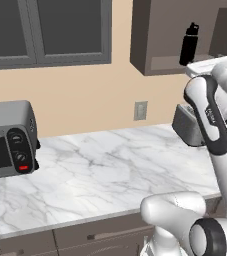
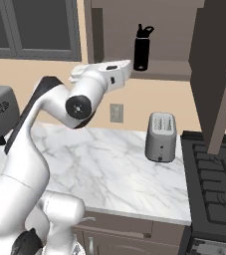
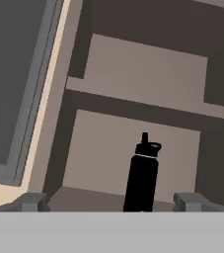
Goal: Pick the water bottle from the counter and place it in the open cabinet.
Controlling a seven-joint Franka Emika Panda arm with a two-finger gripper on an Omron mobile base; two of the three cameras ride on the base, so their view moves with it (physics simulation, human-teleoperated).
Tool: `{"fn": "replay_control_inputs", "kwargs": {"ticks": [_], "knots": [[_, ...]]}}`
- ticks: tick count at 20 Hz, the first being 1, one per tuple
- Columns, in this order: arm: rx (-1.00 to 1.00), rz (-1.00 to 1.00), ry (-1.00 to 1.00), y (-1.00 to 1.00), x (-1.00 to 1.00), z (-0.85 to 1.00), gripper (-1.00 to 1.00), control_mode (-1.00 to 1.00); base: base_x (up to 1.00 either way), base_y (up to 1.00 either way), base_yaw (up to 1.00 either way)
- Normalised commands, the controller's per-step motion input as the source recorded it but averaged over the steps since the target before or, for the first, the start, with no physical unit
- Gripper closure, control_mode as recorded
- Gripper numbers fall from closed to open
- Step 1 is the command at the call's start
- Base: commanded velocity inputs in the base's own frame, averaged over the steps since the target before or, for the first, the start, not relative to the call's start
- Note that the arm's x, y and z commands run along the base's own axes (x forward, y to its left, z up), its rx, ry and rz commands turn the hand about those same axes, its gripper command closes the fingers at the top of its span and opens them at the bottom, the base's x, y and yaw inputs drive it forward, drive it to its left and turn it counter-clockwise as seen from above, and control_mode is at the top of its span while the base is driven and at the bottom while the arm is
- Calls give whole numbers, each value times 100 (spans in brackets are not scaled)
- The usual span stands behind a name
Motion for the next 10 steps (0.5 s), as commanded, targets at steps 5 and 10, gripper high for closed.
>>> {"fn": "replay_control_inputs", "kwargs": {"ticks": [5,10], "knots": [[-15,0,2,61,-100,0,-100,-100,0,0,0],[-14,0,6,61,-100,0,-100,-100,0,0,0]]}}
